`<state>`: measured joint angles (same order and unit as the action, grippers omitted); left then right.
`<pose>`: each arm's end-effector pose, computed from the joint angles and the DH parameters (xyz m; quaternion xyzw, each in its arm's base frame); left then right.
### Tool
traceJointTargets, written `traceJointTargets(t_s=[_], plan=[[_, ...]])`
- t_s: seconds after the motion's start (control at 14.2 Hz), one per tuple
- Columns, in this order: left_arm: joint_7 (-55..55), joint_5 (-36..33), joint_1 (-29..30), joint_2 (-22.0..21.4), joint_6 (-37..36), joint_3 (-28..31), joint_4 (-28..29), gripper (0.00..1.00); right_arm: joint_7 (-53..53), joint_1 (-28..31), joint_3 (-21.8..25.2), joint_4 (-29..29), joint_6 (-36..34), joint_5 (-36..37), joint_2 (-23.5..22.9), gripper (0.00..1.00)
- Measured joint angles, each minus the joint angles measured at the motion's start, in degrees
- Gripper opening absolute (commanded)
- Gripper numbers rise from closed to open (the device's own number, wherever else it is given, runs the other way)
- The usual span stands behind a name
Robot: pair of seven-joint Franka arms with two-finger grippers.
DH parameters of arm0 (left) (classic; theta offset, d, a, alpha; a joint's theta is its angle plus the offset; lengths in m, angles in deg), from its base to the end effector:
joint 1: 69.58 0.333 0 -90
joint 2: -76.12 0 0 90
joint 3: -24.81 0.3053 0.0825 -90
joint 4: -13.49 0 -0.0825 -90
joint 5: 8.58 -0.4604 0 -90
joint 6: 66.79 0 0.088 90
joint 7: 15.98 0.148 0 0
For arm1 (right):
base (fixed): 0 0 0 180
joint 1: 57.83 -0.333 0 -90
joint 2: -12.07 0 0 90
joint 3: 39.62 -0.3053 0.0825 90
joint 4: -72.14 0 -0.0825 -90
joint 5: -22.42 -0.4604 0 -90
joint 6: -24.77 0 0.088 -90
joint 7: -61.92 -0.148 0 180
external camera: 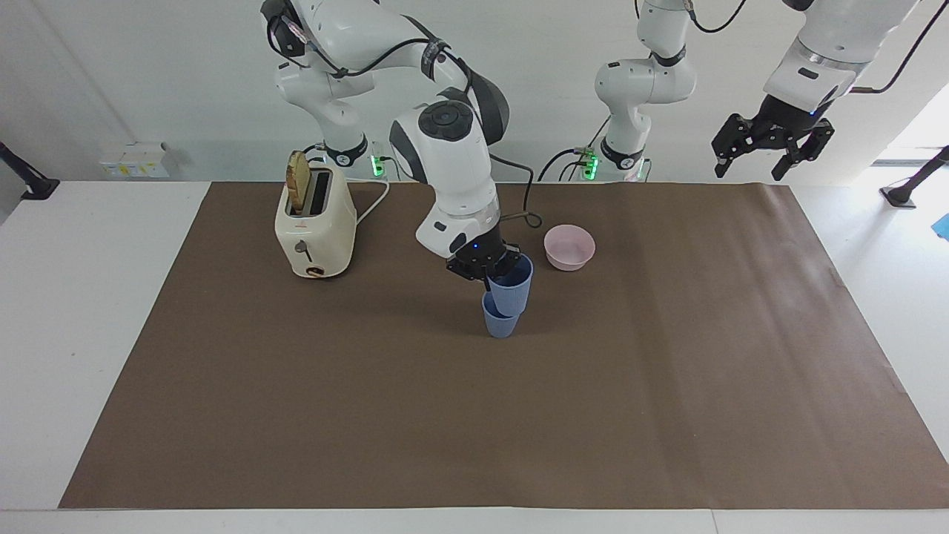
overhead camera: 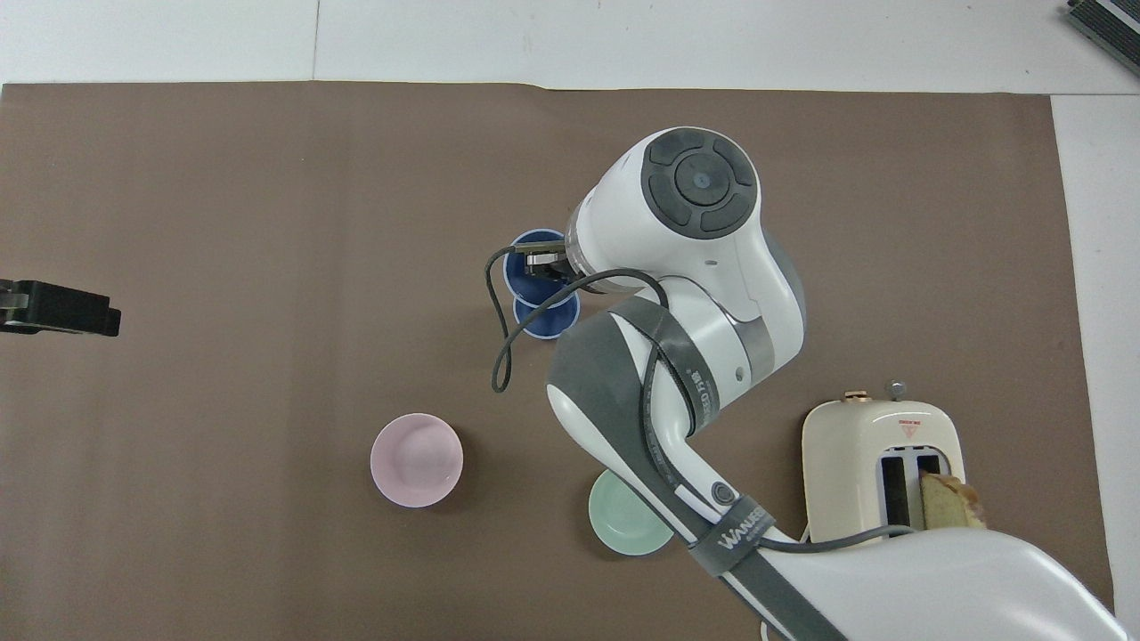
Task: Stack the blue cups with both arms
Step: 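Lower the blue cup into the placed cup and open the right gripper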
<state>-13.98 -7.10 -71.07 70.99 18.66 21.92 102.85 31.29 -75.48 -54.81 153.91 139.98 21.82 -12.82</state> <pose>0.5937 -0.0507 0.6267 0.9983 -0.0567 0.0104 0.0108 0.6653 0.4000 0.3991 -0.9949 -0.0011 -0.0385 0.0931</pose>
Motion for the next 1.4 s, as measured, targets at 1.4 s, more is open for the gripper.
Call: traceJointTargets(t_s=[1.4], plan=[[0.0, 0.0, 0.0, 0.0, 0.0, 0.0, 0.0, 1.00, -1.4, -0.2, -0.1, 1.0, -0.5, 0.8, -1.9, 0.00]])
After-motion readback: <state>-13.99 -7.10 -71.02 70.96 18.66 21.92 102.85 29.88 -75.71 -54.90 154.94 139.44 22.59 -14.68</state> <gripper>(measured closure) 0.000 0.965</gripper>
